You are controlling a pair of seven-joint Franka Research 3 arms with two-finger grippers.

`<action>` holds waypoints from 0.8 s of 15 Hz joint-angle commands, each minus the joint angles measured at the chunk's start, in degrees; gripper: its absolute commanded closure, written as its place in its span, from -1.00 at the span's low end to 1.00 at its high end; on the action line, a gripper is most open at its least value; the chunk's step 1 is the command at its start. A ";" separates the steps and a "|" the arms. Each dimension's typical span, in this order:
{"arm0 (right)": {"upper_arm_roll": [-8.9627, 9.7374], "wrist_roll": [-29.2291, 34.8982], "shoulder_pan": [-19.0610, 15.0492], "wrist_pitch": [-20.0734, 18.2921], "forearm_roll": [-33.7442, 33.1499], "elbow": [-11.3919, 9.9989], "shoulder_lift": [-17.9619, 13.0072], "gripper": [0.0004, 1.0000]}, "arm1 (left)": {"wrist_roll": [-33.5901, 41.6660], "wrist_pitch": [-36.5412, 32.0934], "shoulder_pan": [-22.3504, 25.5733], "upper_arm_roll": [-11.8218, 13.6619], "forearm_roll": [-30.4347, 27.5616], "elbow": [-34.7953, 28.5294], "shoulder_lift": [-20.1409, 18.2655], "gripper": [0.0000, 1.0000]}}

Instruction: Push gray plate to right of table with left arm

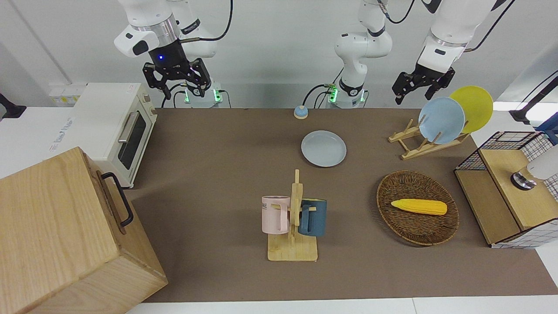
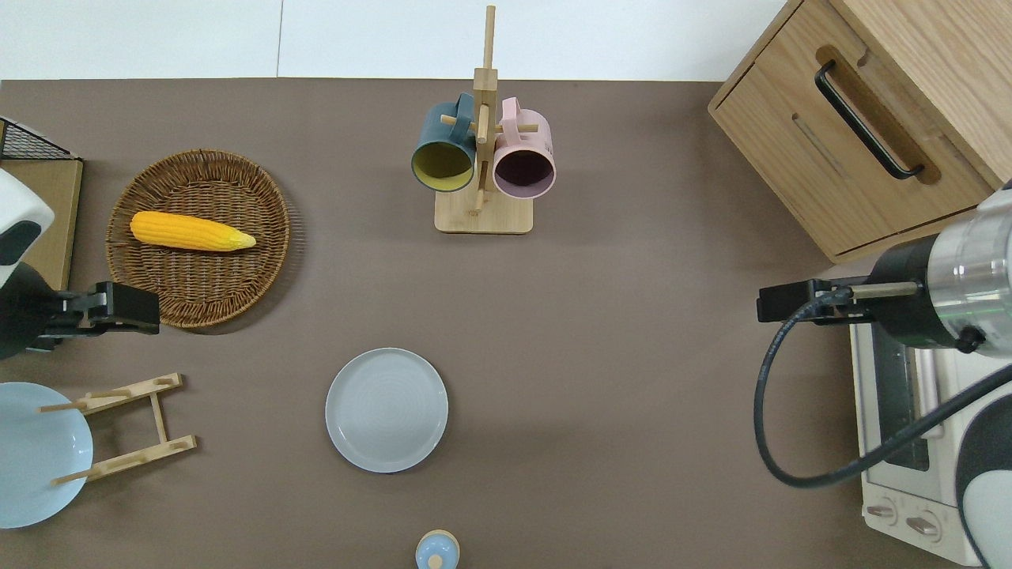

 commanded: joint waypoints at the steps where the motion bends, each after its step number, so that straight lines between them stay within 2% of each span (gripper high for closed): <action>1: 0.23 0.12 -0.37 -0.31 0.92 0.81 0.36 -0.99 | 0.64 -0.78 0.33 -0.14 -0.47 0.47 -0.38 -0.99; 12: 0.23 0.12 -0.37 -0.31 0.92 0.81 0.36 -0.99 | 0.03 -0.25 0.41 -0.05 -1.09 0.38 -0.38 -0.99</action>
